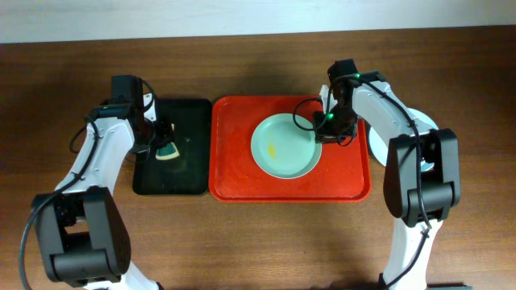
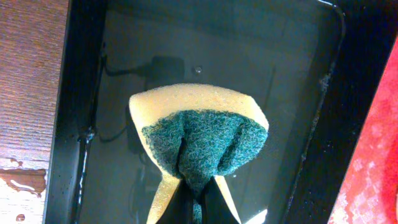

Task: Clean dirty plates on tray and stack at the side
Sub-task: 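Drag the light-blue plate toward the tray center and grip its rim, then bring the sponge from the black tray over the light-blue plate with the left gripper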

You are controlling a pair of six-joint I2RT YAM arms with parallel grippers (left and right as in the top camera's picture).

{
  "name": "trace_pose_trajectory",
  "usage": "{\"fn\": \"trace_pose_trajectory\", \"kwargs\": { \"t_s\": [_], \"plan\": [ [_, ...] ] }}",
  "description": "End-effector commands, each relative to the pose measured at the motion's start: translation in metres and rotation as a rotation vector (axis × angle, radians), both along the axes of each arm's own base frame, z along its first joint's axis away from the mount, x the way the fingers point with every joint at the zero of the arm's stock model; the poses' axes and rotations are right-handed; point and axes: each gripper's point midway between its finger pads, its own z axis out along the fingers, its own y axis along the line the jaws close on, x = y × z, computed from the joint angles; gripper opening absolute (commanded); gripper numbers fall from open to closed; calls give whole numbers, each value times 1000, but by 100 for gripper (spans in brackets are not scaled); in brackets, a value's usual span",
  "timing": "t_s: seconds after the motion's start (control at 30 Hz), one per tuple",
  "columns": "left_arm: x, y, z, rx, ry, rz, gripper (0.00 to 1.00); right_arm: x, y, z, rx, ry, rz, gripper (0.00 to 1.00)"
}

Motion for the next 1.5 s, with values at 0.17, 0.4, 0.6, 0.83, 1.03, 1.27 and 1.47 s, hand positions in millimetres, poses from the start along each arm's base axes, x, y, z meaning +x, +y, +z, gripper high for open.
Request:
{"fn": "trace_pose_trajectory", "kwargs": {
  "t_s": [0.17, 0.4, 0.6, 0.83, 1.03, 1.27, 1.47],
  "plan": [
    [0, -4, -1, -4, -4, -29, 0, -9, -2, -15, -11, -5, 7, 4],
    [0, -4, 0, -4, -4, -29, 0, -11, 21, -6, 125, 21, -18, 5],
    [0, -4, -1, -4, -4, -28, 0, -14, 32, -1, 186, 99, -178, 4],
    [0, -4, 0, -4, -4, -29, 0, -19, 34, -3, 157, 139, -250, 5],
    [0, -4, -1, -4, -4, -29, 0, -22, 27, -10, 39, 110, -214, 17],
    [0, -4, -1, -4, -4, -29, 0, -12, 12, -16, -70, 45, -215, 4],
    [0, -4, -1, -4, -4, -29, 0, -12, 23, -13, -6, 47, -173, 5]
  ]
}}
